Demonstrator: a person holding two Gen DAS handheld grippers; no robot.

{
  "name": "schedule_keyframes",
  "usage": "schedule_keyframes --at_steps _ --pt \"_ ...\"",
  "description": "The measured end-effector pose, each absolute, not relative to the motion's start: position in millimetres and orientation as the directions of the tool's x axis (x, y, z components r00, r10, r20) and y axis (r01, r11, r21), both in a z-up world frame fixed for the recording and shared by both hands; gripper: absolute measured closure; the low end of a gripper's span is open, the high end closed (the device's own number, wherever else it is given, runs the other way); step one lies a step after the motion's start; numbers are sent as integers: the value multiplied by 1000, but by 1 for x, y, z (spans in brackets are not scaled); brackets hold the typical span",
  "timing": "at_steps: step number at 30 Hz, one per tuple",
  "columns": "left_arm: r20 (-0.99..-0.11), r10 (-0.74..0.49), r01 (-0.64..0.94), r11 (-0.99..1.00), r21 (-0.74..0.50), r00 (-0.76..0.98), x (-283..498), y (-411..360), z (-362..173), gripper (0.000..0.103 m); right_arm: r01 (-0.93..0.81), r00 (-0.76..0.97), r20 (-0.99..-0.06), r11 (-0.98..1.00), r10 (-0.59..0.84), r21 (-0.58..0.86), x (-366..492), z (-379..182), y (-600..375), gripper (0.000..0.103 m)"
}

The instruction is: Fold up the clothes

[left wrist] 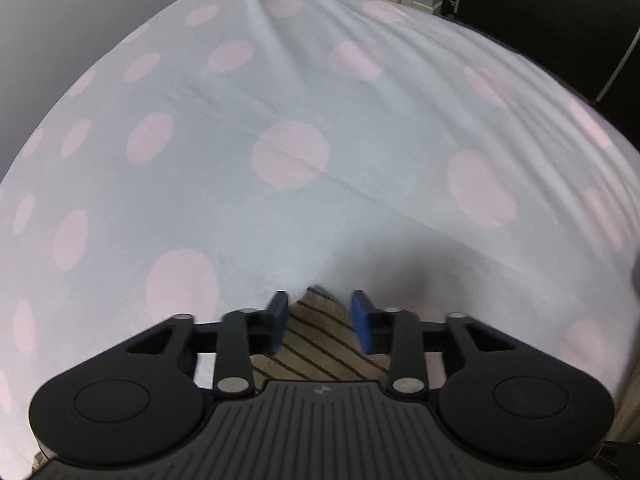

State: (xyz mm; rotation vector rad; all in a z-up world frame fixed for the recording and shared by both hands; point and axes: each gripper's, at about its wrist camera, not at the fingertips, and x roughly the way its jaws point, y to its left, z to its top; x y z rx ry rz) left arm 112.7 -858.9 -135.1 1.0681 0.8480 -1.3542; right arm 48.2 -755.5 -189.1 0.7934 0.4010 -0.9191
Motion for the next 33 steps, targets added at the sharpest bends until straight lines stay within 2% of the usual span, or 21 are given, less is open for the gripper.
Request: schedule_keyframes --at_steps 5,7,9,11,13,18,22,28,33 --pt "-945 -302 986 -74 152 123 108 -863 -163 68 821 570 -618 351 -541 450 48 -191 -758 96" --pt "-946 -291 982 -77 171 142 107 -864 -172 71 820 571 -618 351 -540 451 49 -192 -758 96" --pt "-945 -295 980 -94 174 139 108 -861 -176 77 821 570 -620 347 -539 453 49 -193 -760 96" --pt "-943 -304 978 -111 176 135 105 -862 -180 93 822 569 -622 344 -539 453 49 -194 -761 96" --pt "-937 -318 974 -124 190 143 100 -862 -182 101 823 567 -621 345 -542 451 50 -195 -761 96" --pt "-911 -382 968 -128 218 155 99 -856 -165 103 824 566 -607 348 -558 448 48 -189 -756 96" --pt "-874 -467 978 -79 193 135 116 -844 -124 103 805 593 -575 392 -564 446 50 -173 -747 96" --pt "-820 -565 993 -4 121 98 148 -801 -76 103 744 665 -529 528 -527 409 61 -143 -726 96" --pt "-799 -597 995 99 11 68 182 -755 -67 103 663 730 -514 652 -451 368 81 -129 -701 96"
